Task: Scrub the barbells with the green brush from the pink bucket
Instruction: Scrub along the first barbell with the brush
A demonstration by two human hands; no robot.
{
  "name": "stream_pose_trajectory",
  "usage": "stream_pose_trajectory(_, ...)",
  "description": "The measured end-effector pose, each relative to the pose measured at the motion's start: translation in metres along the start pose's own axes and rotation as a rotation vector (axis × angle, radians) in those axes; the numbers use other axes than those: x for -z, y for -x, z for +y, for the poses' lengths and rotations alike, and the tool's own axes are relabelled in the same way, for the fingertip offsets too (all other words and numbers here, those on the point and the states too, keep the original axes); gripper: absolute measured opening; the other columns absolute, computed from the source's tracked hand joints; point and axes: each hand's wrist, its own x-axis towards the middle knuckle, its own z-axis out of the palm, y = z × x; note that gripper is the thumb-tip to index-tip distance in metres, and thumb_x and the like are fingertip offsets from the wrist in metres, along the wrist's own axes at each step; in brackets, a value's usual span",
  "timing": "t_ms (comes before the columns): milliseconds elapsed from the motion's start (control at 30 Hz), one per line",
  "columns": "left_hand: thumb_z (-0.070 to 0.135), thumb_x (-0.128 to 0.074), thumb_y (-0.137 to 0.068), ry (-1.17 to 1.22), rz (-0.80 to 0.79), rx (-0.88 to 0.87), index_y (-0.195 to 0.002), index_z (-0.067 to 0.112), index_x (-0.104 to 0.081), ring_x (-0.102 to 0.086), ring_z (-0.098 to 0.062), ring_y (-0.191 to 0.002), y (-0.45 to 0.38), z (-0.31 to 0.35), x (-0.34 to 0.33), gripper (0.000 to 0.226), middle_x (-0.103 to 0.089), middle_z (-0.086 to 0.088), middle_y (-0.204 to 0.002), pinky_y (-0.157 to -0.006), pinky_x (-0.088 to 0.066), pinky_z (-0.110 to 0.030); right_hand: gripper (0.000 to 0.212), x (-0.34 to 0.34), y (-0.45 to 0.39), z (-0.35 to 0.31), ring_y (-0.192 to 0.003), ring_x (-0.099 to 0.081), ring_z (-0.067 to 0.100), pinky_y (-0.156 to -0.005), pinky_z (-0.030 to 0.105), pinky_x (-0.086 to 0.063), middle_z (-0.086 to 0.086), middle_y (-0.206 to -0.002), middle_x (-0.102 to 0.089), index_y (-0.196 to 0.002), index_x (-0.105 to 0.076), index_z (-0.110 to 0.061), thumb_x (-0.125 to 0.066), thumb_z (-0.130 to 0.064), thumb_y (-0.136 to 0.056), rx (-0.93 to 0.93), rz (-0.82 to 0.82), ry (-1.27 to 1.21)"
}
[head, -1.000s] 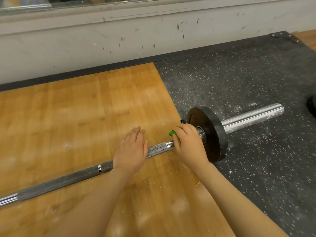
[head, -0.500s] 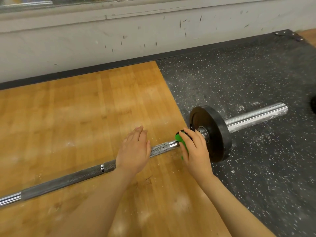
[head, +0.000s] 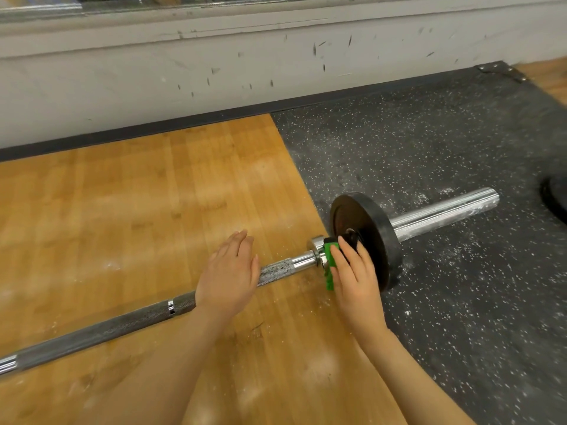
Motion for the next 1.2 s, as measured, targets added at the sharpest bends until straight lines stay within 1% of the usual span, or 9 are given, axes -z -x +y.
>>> stream_pose_trajectory(100, 0.034, -0.028, -0.102, -0.007, -0.001, -0.004, -0.143, 0.013, -0.038, -0.027, -0.017, -0.142, -0.001, -0.001, 0.0, 0.047, -0.033, -0.002, -0.153, -0.114, -0.024, -0.035, 0.046, -0.004, 0.004, -0.007, -0.139, -0.027, 0.035, -0.114, 0.047, -0.026, 0.015, -0.145, -0.044, -0.138, -0.04, -0.004, -0.025, -0.033, -0.105, -0.054, -0.046, -0.014)
stream_pose_trajectory(267, 0.034, -0.027, -0.102, -0.015, -0.01, -0.014, -0.144, 0.013, -0.037, -0.027, -0.016, -0.142, -0.001, 0.001, 0.001, 0.048, -0.031, -0.001, -0.154, -0.114, -0.024, -0.033, 0.055, 0.001, -0.039, -0.015, -0.14, -0.031, 0.027, -0.115, 0.036, -0.025, 0.01, -0.135, -0.055, -0.129, -0.057, -0.002, -0.027, -0.04, -0.103, -0.112, -0.127, -0.106)
stream_pose_trajectory(400, 0.034, -0.028, -0.102, -0.009, -0.013, -0.016, -0.143, 0.012, -0.038, -0.027, -0.016, -0.142, -0.004, 0.0, 0.002, 0.048, -0.033, -0.002, -0.153, -0.113, -0.024, -0.033, 0.055, 0.0, -0.062, -0.01, -0.134, -0.04, 0.027, -0.111, 0.037, -0.032, 0.007, -0.125, -0.061, -0.123, -0.063, -0.004, -0.031, -0.043, -0.099, -0.101, -0.213, -0.148)
stream_pose_trajectory(633, 0.034, -0.032, -0.102, -0.01, -0.011, -0.003, -0.141, 0.011, -0.041, -0.033, -0.02, -0.139, -0.006, 0.0, 0.005, 0.047, -0.036, -0.004, -0.151, -0.112, -0.029, -0.035, 0.052, 0.001, -0.023, -0.011, -0.134, -0.034, 0.027, -0.114, 0.03, -0.02, 0.01, -0.136, -0.054, -0.134, -0.052, -0.003, -0.025, -0.037, -0.105, -0.109, -0.048, -0.132)
stream_pose_trajectory(800, 0.034, -0.029, -0.102, -0.026, -0.016, -0.02, -0.141, 0.012, -0.041, -0.033, -0.02, -0.139, -0.004, 0.0, 0.003, 0.046, -0.037, -0.005, -0.15, -0.112, -0.028, -0.035, 0.048, 0.002, -0.019, -0.013, -0.136, -0.033, 0.027, -0.112, 0.039, -0.028, 0.01, -0.137, -0.053, -0.134, -0.051, -0.003, -0.029, -0.032, -0.104, -0.119, -0.05, -0.116)
stream_pose_trajectory(900, 0.033, -0.029, -0.102, -0.019, -0.008, -0.019, -0.14, 0.011, -0.043, -0.034, -0.02, -0.138, -0.004, 0.0, 0.002, 0.046, -0.039, -0.005, -0.149, -0.112, -0.029, -0.035, 0.048, 0.006, -0.047, -0.015, -0.134, -0.038, 0.026, -0.112, 0.029, -0.025, 0.007, -0.129, -0.06, -0.128, -0.059, -0.003, -0.031, -0.031, -0.1, -0.121, -0.157, -0.152)
stream_pose_trajectory(1033, 0.034, -0.028, -0.102, -0.016, -0.016, -0.018, -0.141, 0.012, -0.041, -0.032, -0.02, -0.139, -0.004, 0.001, 0.003, 0.047, -0.037, -0.005, -0.15, -0.112, -0.028, -0.035, 0.038, 0.008, -0.076, -0.013, -0.121, -0.051, 0.025, -0.107, 0.03, -0.029, 0.006, -0.117, -0.066, -0.119, -0.066, -0.006, -0.04, -0.026, -0.101, -0.08, -0.288, -0.16)
stream_pose_trajectory(1100, 0.035, -0.026, -0.103, -0.018, -0.023, -0.016, -0.144, 0.013, -0.038, -0.028, -0.018, -0.141, -0.005, 0.0, 0.004, 0.048, -0.033, -0.004, -0.153, -0.113, -0.024, -0.033, 0.036, 0.009, -0.074, -0.012, -0.119, -0.052, 0.023, -0.107, 0.035, -0.035, 0.004, -0.119, -0.065, -0.121, -0.065, -0.007, -0.043, -0.026, -0.1, -0.084, -0.3, -0.183)
stream_pose_trajectory(1200, 0.035, -0.024, -0.103, -0.024, -0.033, -0.014, -0.146, 0.014, -0.033, -0.025, -0.017, -0.142, -0.003, 0.001, 0.004, 0.049, -0.03, -0.002, -0.154, -0.114, -0.021, -0.031, 0.044, 0.011, -0.059, -0.015, -0.12, -0.05, 0.019, -0.107, 0.035, -0.038, 0.002, -0.122, -0.063, -0.122, -0.065, -0.009, -0.037, -0.034, -0.099, -0.097, -0.242, -0.208)
